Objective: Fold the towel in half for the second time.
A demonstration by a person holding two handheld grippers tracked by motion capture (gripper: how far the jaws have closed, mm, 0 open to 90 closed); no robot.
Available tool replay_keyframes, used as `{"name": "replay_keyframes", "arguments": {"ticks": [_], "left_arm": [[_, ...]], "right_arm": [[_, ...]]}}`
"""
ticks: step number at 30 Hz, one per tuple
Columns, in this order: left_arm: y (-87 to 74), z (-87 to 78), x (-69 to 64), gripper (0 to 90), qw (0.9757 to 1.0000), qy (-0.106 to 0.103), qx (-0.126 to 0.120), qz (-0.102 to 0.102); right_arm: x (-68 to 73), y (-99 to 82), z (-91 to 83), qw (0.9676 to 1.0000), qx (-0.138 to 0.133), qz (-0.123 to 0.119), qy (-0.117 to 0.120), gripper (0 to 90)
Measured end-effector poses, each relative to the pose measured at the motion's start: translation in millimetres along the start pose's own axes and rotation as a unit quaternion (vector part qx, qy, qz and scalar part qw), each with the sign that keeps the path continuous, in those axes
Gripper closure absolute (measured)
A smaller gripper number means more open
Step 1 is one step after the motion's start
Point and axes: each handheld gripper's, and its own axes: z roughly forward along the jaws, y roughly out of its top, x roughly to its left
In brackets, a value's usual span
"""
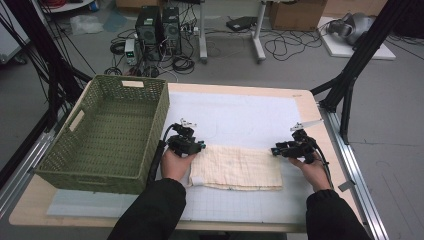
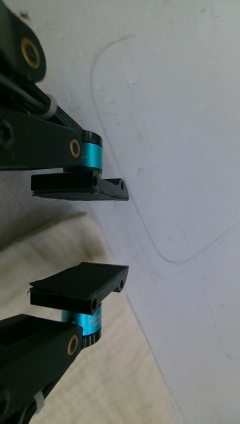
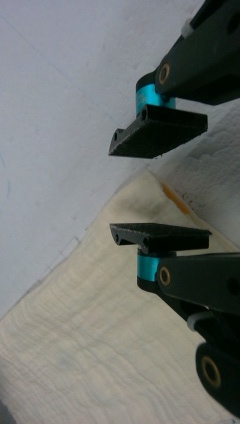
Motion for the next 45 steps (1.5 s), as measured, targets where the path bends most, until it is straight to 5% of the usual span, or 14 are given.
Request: {"name": "replay_keyframes", "arguments": {"ticks": [2, 4, 8, 14, 17, 20, 25, 32, 45], "left_arm": [[-0.4, 1.0, -0.7, 62.3, 0.9999, 0.009, -0.002, 0.007], [-1.0, 1.3, 0.5, 73.4, 0.9999, -0.008, -0.002, 0.007], [-1.6, 0.1, -2.3, 84.1, 0.9998, -0.010, -0.002, 0.014], [-3.1, -3.9, -2.0, 85.5, 0.9994, -0.002, -0.033, 0.001], [3.8, -12.8, 1.8, 85.6, 0.9959, -0.008, -0.088, -0.022], [7.9, -19.0, 0.8, 85.6, 0.9926, -0.005, -0.120, -0.016], [2.7, -19.7, -2.7, 85.6, 0.9928, 0.005, -0.119, 0.009], [-9.0, -33.2, -6.7, 85.4, 0.9894, 0.003, -0.143, 0.025], [-35.4, -56.5, -18.4, 85.2, 0.9869, -0.026, -0.152, 0.049]], "right_arm": [[2.1, -0.2, 3.5, 0.9999, 0.011, -0.007, 0.003, 64.1], [3.7, -0.5, 8.7, 0.9994, 0.026, -0.019, 0.006, 70.6], [2.3, -0.8, 10.2, 0.9994, 0.023, -0.018, 0.019, 81.2], [0.7, 1.2, 6.0, 0.9997, 0.009, -0.018, 0.014, 83.4], [-2.1, 2.5, -2.4, 0.9996, -0.024, -0.010, 0.007, 83.6], [-6.5, 1.2, -7.3, 0.9988, -0.047, 0.006, 0.013, 83.6], [-6.3, -0.7, -9.4, 0.9982, -0.053, 0.013, 0.023, 83.6], [6.3, -0.2, -22.8, 0.9963, -0.078, -0.011, 0.033, 83.5], [33.8, -23.3, -38.1, 0.9937, -0.085, -0.040, 0.062, 83.0]]}}
